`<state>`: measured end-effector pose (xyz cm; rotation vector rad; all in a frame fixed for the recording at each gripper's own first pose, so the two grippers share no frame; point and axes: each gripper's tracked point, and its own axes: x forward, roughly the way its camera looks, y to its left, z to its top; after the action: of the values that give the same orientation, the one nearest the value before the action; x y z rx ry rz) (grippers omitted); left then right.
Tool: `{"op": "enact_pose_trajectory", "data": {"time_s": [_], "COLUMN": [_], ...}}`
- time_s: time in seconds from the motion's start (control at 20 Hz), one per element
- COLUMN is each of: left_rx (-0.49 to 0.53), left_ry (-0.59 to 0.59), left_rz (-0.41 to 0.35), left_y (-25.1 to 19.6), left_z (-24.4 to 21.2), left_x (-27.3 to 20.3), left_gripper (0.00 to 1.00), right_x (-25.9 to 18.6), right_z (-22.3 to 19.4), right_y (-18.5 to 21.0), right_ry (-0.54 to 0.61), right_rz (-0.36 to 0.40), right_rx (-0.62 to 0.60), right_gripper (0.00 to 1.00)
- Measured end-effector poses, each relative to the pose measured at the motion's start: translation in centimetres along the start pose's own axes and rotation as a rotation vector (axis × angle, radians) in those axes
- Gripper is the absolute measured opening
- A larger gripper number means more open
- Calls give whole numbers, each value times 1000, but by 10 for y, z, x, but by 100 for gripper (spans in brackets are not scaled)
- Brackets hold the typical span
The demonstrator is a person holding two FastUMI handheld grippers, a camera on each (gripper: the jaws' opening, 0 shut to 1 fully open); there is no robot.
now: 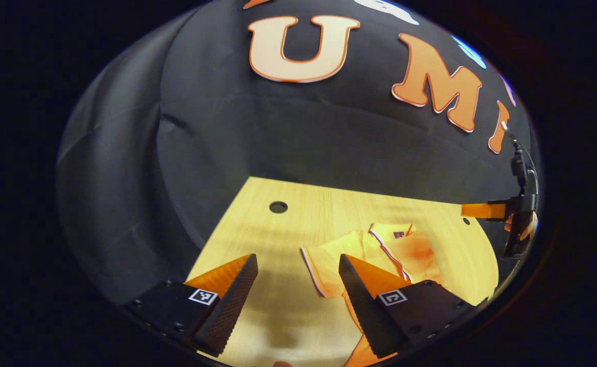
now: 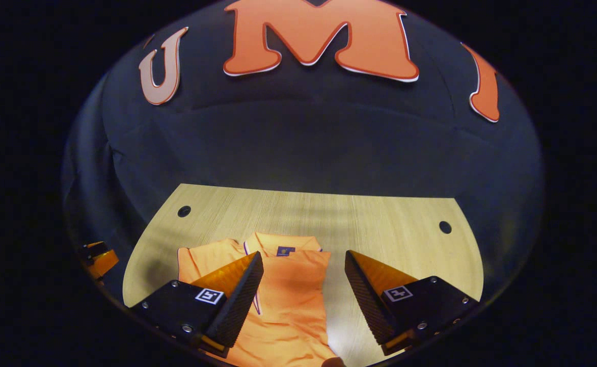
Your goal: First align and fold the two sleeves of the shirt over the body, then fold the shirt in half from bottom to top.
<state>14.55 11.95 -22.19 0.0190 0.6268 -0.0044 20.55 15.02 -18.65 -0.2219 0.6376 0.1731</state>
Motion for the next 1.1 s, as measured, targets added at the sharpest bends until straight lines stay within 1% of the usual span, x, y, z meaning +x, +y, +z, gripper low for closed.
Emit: {"op": "enact_pose_trajectory", "data": {"time_s": [0.2, 0.35, 0.45, 0.6, 0.7, 0.85, 1.1], "left_rx": [2, -17, -32, -39, -31, 15, 13], "left_ry": [137, 293, 387, 484, 525, 523, 585], "left_rz": [-25, -36, -15, 9, 40, 92, 121], "left_y": [-17, -27, -21, -18, -13, -4, -7], "left_z": [-23, -45, -59, -79, -88, -90, -104], "left_x": [43, 73, 94, 120, 133, 148, 156], "left_gripper": [98, 98, 98, 98, 99, 98, 98], "right_x": [-23, -36, -41, -48, -48, -50, -47], "right_z": [13, 19, 17, 13, 8, 1, -9], "right_y": [-21, -35, -38, -47, -55, -66, -78], "right_ry": [-69, -103, -103, -98, -92, -75, -56], "right_rz": [-15, -14, 8, 32, 37, 47, 57], "right_rx": [-12, -14, 2, 35, 45, 77, 110], "right_gripper": [98, 99, 98, 98, 98, 98, 98]}}
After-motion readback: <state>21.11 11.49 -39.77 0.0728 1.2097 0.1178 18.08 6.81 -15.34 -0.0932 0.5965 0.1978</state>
